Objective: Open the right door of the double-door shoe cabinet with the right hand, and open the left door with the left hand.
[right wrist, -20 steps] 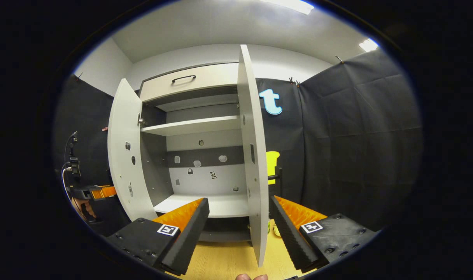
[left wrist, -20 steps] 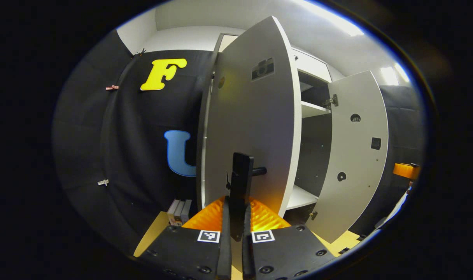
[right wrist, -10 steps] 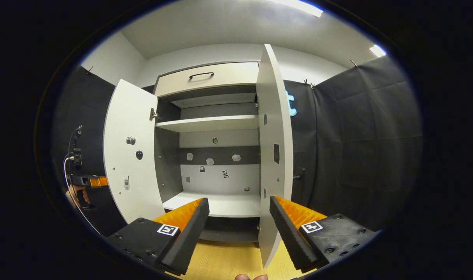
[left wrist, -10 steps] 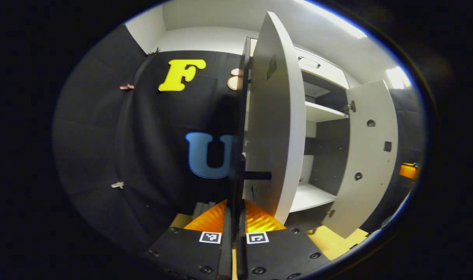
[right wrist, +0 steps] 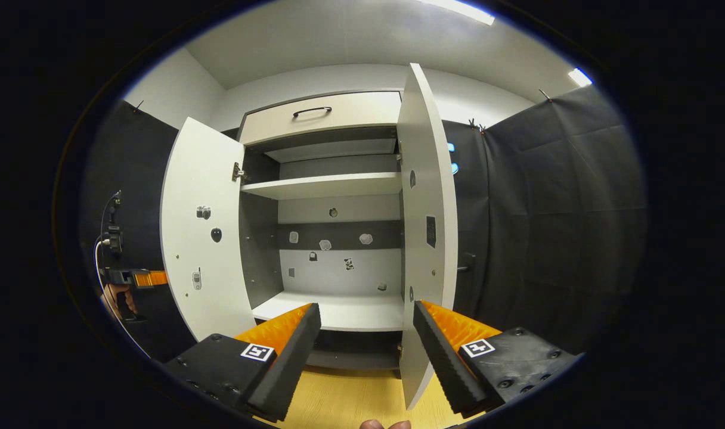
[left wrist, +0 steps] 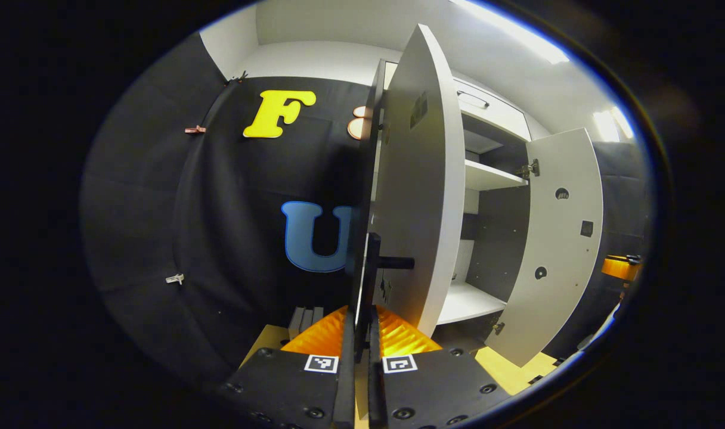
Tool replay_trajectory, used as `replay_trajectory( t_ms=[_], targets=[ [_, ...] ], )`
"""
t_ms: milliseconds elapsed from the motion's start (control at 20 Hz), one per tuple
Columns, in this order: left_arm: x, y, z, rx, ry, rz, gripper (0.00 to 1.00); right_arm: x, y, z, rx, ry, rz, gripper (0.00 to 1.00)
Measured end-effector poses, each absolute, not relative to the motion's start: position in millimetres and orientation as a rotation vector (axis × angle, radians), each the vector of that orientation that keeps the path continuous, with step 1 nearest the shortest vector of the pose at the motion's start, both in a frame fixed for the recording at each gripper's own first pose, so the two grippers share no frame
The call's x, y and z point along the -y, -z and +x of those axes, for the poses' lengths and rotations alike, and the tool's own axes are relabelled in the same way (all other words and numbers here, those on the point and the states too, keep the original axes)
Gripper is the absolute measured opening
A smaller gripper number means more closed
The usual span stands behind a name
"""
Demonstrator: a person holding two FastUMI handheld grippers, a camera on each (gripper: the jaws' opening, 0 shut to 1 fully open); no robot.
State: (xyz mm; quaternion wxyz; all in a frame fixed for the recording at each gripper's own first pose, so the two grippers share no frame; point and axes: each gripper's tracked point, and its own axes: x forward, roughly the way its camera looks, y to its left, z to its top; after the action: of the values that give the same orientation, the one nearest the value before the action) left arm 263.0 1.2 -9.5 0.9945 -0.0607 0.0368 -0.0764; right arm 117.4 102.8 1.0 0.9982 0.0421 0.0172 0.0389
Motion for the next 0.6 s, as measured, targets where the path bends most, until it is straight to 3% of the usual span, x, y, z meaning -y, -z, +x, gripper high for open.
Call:
replay_trajectory(
  t_ms=[300,600],
  targets=[
    [-10.1,0.6,262.1,-0.036,0.086,-0.089,0.14,-94.1,-1.3,114.8,-0.036,-0.072,0.101,0.98],
    [-8.1,-22.2,261.2,0.064,0.052,-0.108,0.46,-85.9,-3.4,113.6,-0.029,-0.063,0.121,0.98]
  ],
)
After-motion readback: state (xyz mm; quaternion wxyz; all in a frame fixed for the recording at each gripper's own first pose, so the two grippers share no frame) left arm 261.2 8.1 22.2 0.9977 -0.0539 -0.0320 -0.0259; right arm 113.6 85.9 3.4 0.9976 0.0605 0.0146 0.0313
